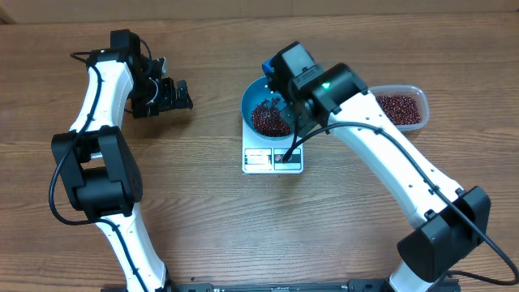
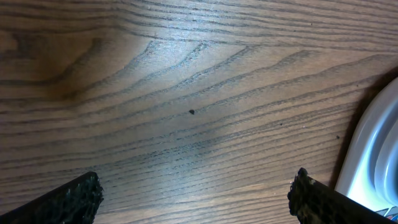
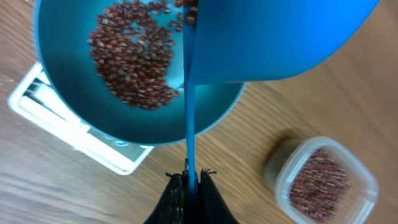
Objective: Scoop item into bowl and weigh 150g on scale
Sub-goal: 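Tip the scoop to pour beans into the blue bowl, then return the scoop to the bean tub with the right gripper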
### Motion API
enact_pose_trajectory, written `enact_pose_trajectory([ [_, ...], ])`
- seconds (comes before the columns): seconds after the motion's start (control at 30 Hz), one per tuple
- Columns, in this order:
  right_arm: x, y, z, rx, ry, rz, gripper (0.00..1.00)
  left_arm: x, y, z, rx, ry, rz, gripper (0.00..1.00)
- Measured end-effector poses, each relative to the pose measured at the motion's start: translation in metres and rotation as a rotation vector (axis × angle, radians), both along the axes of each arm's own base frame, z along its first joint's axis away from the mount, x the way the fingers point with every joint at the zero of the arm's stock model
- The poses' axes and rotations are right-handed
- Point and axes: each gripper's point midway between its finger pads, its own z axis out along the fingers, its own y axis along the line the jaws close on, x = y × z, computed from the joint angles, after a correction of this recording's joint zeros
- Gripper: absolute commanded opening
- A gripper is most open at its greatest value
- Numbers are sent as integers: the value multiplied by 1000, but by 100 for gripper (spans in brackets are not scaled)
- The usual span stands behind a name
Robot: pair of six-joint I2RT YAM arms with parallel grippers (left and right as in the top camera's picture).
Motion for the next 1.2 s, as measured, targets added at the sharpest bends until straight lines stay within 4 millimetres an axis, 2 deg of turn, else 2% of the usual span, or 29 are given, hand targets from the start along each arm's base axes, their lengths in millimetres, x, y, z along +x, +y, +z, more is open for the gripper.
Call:
enact_pose_trajectory([
  [0.17,3,-5,8,-113,-79,-3,4,0,0,0,0,0,0,100],
  [0.43,3,-4,11,-147,-105,7,4,0,0,0,0,0,0,100],
  [0.67,0,8,6,-61,-61,25,4,0,0,0,0,0,0,100],
  [0.77,1,6,2,0,-19,14,4,0,0,0,0,0,0,100],
  [0.87,4,-9,-2,35,27,-25,4,0,0,0,0,0,0,100],
  [1.2,-13,-107,-16,84,255,-342,4,0,0,0,0,0,0,100],
])
